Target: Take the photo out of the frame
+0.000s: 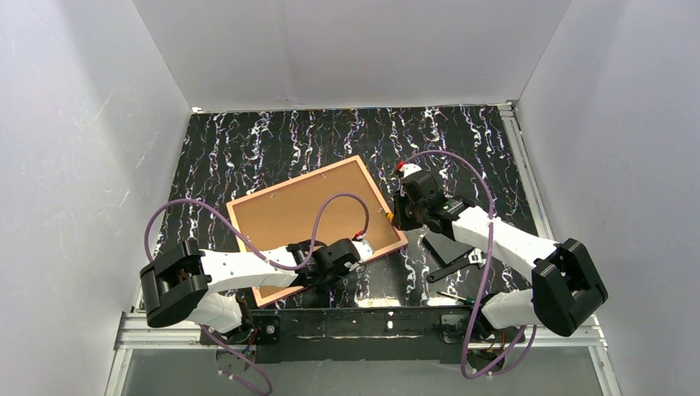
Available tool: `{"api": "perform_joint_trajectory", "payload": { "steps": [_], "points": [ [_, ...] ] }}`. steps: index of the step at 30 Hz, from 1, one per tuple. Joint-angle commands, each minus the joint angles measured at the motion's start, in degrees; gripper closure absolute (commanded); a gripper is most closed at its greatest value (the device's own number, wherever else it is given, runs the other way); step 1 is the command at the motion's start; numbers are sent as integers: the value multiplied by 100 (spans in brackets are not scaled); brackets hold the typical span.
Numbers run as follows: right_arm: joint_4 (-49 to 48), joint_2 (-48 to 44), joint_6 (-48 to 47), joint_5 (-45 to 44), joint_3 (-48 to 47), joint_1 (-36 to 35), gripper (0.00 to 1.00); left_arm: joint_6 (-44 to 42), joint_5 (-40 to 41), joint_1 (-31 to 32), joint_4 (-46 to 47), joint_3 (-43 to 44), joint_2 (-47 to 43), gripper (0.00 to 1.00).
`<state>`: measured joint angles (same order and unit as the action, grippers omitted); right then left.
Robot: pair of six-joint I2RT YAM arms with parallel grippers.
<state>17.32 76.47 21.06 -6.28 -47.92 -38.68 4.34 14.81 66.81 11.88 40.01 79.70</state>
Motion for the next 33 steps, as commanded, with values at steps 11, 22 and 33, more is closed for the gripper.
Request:
{"api": "perform_joint_trajectory", "payload": {
  "steps": [11,22,33],
  "points": [
    [-560,683,-275,-192,-469,-18,99,414,-288,-80,-857,-496,275,100],
    [-220,116,33,-401,94,-34,99,422,-319,-80,-826,-474,359,100],
    [-914,884,-237,-218,-337,-35,99,441,-372,-80,-906,-472,339,100]
  ]
}}
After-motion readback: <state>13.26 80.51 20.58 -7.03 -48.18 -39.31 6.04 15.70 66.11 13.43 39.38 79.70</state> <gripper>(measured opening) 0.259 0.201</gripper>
